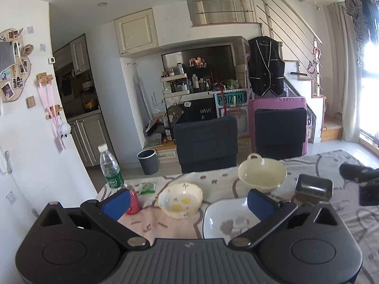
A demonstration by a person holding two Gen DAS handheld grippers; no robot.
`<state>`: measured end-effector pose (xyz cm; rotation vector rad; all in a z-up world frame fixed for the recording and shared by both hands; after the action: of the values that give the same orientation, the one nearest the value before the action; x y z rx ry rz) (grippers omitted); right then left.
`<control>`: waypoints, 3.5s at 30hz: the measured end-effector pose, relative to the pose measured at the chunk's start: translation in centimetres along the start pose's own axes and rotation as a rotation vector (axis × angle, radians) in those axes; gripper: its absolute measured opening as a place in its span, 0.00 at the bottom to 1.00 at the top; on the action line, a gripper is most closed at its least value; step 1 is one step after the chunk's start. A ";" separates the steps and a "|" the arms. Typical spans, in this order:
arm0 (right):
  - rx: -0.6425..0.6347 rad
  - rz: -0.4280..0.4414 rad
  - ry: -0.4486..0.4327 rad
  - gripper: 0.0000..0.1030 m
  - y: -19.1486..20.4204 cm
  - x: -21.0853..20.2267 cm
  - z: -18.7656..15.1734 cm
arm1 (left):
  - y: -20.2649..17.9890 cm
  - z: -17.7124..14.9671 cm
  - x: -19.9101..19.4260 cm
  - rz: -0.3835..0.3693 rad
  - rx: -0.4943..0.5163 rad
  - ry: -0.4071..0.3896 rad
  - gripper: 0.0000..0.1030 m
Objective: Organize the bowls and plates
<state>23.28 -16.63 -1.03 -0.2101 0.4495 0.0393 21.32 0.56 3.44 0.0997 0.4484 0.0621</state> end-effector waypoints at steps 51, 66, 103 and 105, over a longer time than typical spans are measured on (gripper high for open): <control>0.394 0.389 0.636 0.55 0.2 33.1 -6.8 | 0.1 -9.0 32.8 -0.292 0.017 0.594 0.98; 0.319 0.342 0.628 0.08 3.3 35.2 -7.0 | 1.5 -10.6 33.3 -0.304 -0.069 0.663 0.57; 0.382 0.423 0.412 0.10 -0.5 22.2 -0.7 | 4.1 -2.7 19.5 -0.347 -0.360 0.404 0.15; 0.378 0.422 0.394 0.10 -0.7 20.4 -0.4 | 4.2 -2.3 17.9 -0.351 -0.358 0.383 0.15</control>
<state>41.51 -17.59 -10.15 0.2577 0.8769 0.3275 36.28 6.37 -5.82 -0.3486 0.8238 -0.1870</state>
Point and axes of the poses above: each gripper's, at about its wrist camera, not at the fingertips, and x roughly the way its jaws point, y to its left, z to its top, the point moved 3 cm from there along x, roughly the way its jaws point, and after that the axes turned 4 degrees about -x, right-handed, at the moved point
